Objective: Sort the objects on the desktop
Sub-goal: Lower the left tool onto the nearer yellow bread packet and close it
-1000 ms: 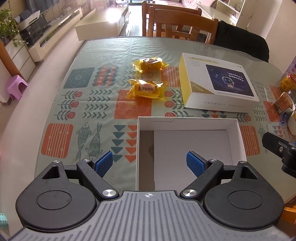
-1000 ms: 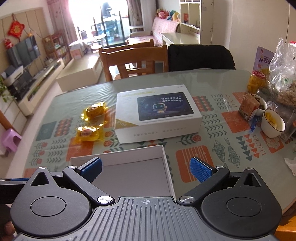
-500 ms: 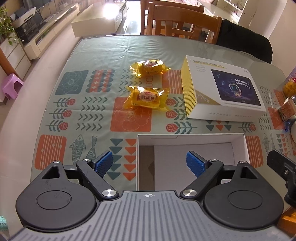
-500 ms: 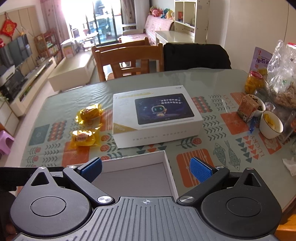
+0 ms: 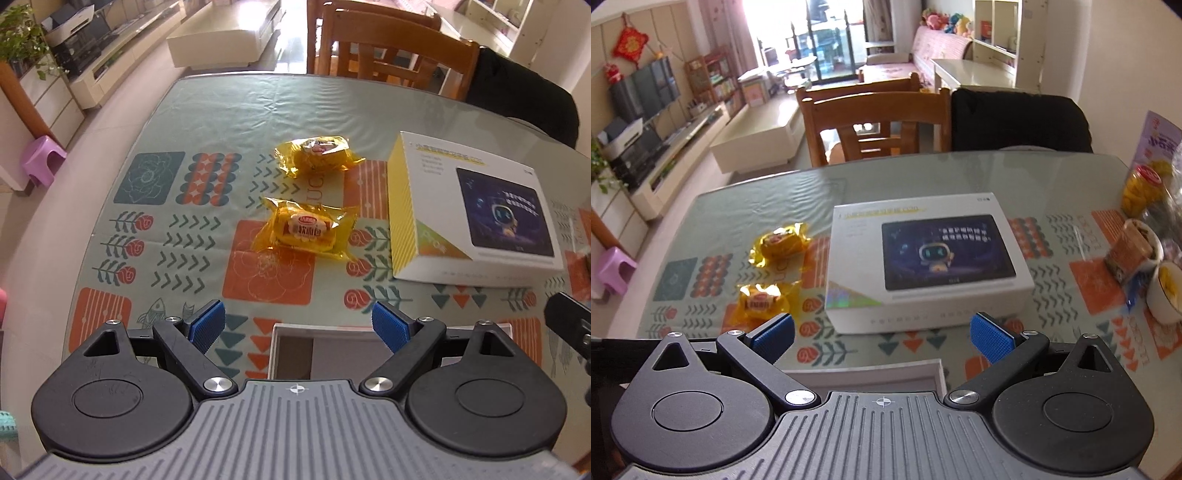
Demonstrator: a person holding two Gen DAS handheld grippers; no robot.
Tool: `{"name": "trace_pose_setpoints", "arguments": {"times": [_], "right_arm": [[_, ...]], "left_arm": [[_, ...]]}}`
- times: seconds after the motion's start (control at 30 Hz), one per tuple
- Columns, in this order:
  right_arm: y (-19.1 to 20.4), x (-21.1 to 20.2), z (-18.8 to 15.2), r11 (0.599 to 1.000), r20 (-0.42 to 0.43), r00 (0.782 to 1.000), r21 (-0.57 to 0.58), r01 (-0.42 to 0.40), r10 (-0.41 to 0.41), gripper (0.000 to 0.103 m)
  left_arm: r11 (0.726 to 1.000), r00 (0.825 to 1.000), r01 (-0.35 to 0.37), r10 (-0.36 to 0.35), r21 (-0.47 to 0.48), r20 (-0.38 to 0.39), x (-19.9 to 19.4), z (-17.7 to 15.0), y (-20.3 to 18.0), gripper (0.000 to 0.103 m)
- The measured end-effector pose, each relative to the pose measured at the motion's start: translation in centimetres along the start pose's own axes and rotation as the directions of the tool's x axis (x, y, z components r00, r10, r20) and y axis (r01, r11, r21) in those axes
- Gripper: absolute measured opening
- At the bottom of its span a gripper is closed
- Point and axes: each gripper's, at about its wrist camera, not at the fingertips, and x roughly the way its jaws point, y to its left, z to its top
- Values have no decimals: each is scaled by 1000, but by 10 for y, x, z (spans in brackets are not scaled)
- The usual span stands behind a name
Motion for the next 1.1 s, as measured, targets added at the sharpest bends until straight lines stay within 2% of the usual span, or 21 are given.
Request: {"name": "trace_pose_setpoints", "arguments": {"times": [0.3, 1.1], "right_arm": [[-3, 30, 15, 1000, -42, 999, -17, -23, 23, 103], [-13, 76, 42, 1000, -94, 996, -5, -4, 3, 103]], "left_arm": [[1000, 999, -13, 14, 10, -38, 37, 25, -10, 103], [997, 985, -72, 75, 22, -154, 138, 84, -21, 103]]}}
